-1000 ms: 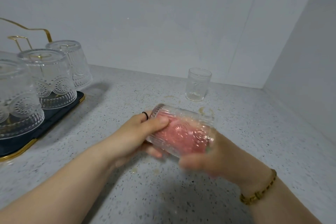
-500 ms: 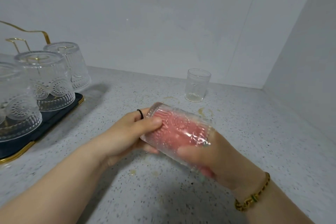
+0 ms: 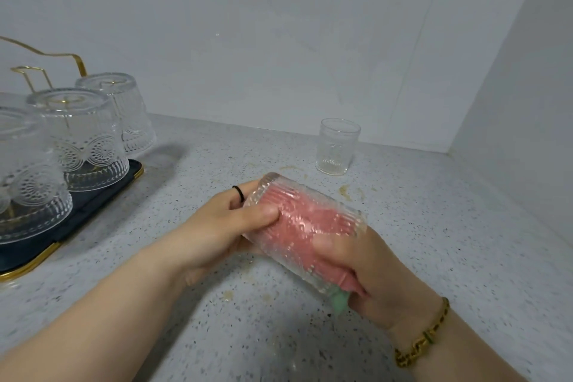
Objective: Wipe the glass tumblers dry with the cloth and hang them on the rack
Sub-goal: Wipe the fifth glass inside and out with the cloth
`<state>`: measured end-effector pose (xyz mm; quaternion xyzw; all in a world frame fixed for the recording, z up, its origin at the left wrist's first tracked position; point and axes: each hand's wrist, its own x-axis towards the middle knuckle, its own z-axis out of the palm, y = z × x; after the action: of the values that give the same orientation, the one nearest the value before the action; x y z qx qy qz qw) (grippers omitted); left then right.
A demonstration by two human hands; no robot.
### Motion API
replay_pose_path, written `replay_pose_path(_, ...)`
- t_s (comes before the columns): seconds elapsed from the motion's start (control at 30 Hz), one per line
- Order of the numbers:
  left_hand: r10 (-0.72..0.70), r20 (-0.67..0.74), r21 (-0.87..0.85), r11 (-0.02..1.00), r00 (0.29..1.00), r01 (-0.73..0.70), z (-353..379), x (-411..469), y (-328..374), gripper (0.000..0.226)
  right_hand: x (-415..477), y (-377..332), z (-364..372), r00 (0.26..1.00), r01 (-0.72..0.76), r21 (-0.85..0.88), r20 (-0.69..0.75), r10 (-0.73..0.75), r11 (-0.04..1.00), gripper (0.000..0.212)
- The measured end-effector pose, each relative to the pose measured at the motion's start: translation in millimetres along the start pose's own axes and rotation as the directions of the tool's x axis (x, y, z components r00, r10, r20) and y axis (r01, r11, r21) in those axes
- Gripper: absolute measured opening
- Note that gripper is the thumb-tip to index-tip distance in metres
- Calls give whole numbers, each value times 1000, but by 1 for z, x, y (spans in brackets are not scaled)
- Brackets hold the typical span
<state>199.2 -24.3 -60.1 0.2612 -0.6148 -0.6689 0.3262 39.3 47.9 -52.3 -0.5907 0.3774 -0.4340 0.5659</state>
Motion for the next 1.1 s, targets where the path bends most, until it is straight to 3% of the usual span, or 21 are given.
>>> replay_pose_path(0.07,-105,-81,34,994,991,108,6,0,-1,43,-1,2,8,999,50,-352,5,-51,935,38)
replay_pose_path(0.17,-201,-112,60,976,973,208,8,1,-5,52,1,14,15,993,54,-629,-50,-109,776,31)
replay_pose_path(0.27,-145,-56,31,989,988,147,3,1,0,53,0,10,16,989,93,-520,-49,-138,849,23)
replay_pose_path(0.33,-59,35,-3,998,998,59,-2,-1,3,66,0,4,10,992,60,-263,-90,-86,963,27)
replay_pose_path(0.37,-21,75,-28,999,997,23,-4,-1,2,71,1,4,6,994,26,-56,-102,-32,998,31)
replay_pose_path(0.43,36,99,-62,998,994,-30,-5,-1,1,68,3,4,4,999,4,282,-41,8,959,48)
replay_pose_path(0.47,50,91,-82,996,995,-42,-3,-1,0,67,3,3,4,1000,14,328,-6,-13,945,53)
replay_pose_path(0.5,53,79,-105,994,995,-44,-2,-1,-1,68,3,0,6,1000,16,308,4,-19,951,50)
replay_pose_path(0.57,10,31,-127,992,999,-6,1,1,-2,68,-1,-1,8,999,22,-2,-33,-22,1000,32)
replay_pose_path(0.63,-79,-32,-120,990,996,75,5,1,-2,49,-1,1,15,998,61,-328,-3,-66,943,39)
replay_pose_path(0.7,-152,-66,-88,985,986,146,8,1,-4,39,0,9,20,997,51,-468,-21,-68,882,40)
replay_pose_path(0.77,-162,-52,-104,982,985,156,5,0,-2,43,1,9,21,995,38,-438,-66,-74,898,26)
replay_pose_path(0.83,-61,54,-135,988,997,68,0,-1,1,55,0,5,14,993,53,-346,-82,-86,937,17)
replay_pose_path(0.9,34,143,-119,993,989,-17,-7,-3,3,71,-3,-1,5,996,32,-99,-78,-40,995,22)
replay_pose_path(0.97,51,128,-72,996,990,-42,-10,-1,-1,83,-3,-6,0,999,-20,178,-42,28,984,29)
replay_pose_path(1.03,34,104,-53,998,994,-29,-6,0,-1,83,-6,-9,2,999,-33,139,-30,37,990,29)
replay_pose_path(1.1,-32,53,-57,998,998,35,-1,0,-1,61,-6,-10,8,1000,20,-142,-17,-23,990,21)
